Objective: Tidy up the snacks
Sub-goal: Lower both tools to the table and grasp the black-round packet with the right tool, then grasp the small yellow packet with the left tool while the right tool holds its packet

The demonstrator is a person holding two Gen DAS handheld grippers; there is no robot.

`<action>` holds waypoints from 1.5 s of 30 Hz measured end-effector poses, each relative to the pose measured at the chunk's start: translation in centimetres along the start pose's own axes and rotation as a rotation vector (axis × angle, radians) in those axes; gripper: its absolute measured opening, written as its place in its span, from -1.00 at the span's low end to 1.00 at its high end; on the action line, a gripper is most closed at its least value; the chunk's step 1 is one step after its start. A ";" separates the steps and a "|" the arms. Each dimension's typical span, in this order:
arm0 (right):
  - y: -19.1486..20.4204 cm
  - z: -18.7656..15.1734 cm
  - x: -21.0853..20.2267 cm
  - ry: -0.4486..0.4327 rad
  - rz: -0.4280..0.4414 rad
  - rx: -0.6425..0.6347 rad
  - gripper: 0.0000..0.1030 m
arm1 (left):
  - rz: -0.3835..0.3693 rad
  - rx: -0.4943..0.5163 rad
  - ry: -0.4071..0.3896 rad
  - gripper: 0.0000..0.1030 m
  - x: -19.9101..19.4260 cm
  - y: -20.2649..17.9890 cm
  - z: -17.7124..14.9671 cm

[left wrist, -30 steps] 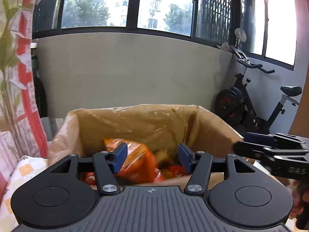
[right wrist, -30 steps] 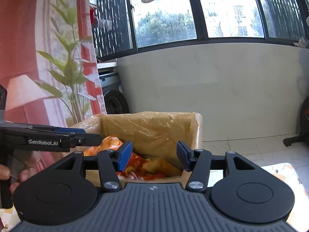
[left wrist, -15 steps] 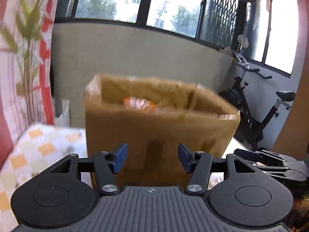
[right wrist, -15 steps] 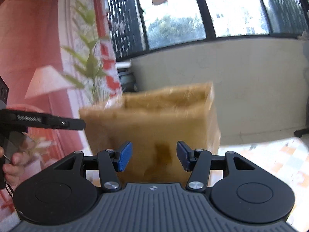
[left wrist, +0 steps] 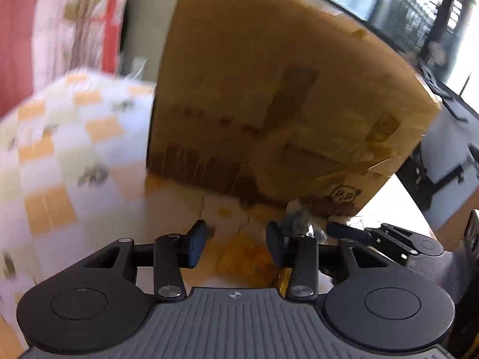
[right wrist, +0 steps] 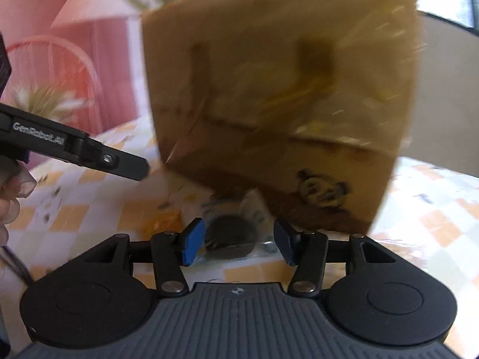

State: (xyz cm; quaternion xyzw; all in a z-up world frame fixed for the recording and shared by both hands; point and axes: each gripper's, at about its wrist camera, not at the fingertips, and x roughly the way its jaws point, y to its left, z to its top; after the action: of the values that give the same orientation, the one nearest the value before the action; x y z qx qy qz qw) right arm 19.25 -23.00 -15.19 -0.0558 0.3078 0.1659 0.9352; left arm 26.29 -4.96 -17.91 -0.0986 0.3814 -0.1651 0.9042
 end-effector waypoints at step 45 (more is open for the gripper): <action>0.3 -1.0 -0.3 -0.032 -0.025 0.015 0.06 | 0.143 0.060 0.060 -0.06 1.2 -1.8 -2.4</action>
State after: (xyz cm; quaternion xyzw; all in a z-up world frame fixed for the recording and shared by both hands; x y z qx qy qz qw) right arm 18.30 -22.98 -15.83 -0.0499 0.2935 0.1527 0.9424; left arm 24.89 -7.17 -19.83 -0.0390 0.4091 -0.1146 0.9044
